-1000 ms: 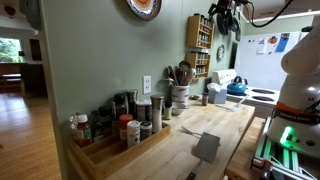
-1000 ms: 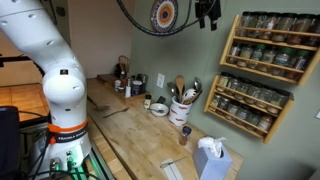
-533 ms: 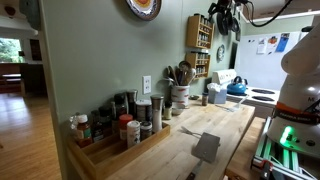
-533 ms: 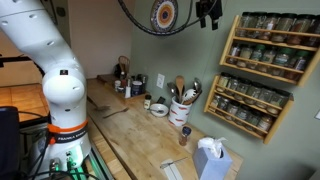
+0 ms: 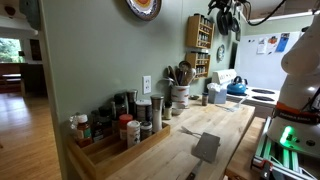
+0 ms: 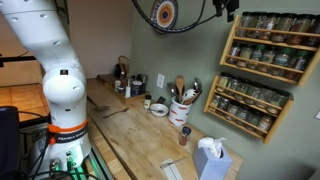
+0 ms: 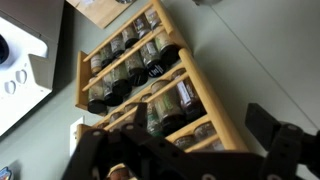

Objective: Pick up the second spice bottle from the left on the top shelf of the top spice rack and put it on the table

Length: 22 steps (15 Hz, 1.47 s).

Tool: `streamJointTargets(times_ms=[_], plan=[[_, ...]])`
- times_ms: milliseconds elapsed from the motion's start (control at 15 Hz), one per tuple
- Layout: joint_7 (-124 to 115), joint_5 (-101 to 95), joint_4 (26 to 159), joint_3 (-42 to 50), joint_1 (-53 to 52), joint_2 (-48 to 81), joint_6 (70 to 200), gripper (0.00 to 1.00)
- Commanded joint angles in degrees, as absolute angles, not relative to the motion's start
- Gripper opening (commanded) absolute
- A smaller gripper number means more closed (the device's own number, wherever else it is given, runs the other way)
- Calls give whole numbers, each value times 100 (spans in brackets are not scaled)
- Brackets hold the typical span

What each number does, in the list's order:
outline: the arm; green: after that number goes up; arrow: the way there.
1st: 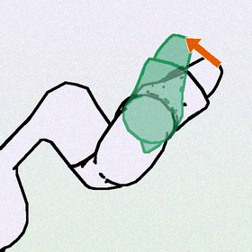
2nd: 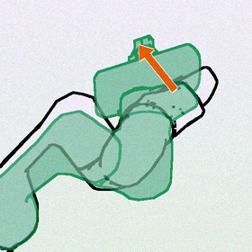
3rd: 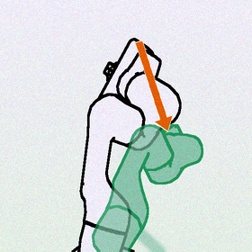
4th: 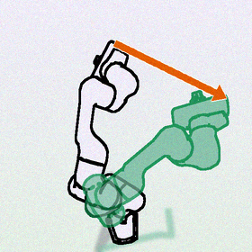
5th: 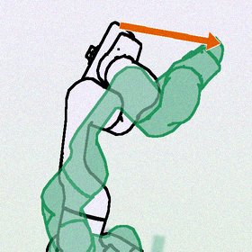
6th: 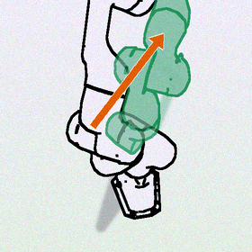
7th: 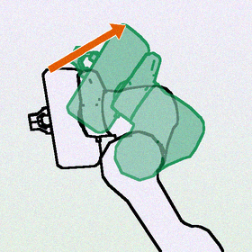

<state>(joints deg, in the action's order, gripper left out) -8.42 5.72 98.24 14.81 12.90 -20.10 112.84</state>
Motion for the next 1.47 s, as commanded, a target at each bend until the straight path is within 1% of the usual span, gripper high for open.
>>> streamJointTargets(times_ms=[0, 333, 733, 1400], plan=[[-1000, 1425, 8855, 1889, 1278, -1262, 11445, 100], [-1318, 2031, 8000, 2013, 1371, -538, 11893, 100], [-1933, 1673, 7324, 1955, 1357, 133, 12436, 100], [-2306, 987, 6766, 1968, 1324, 609, 12009, 100]])
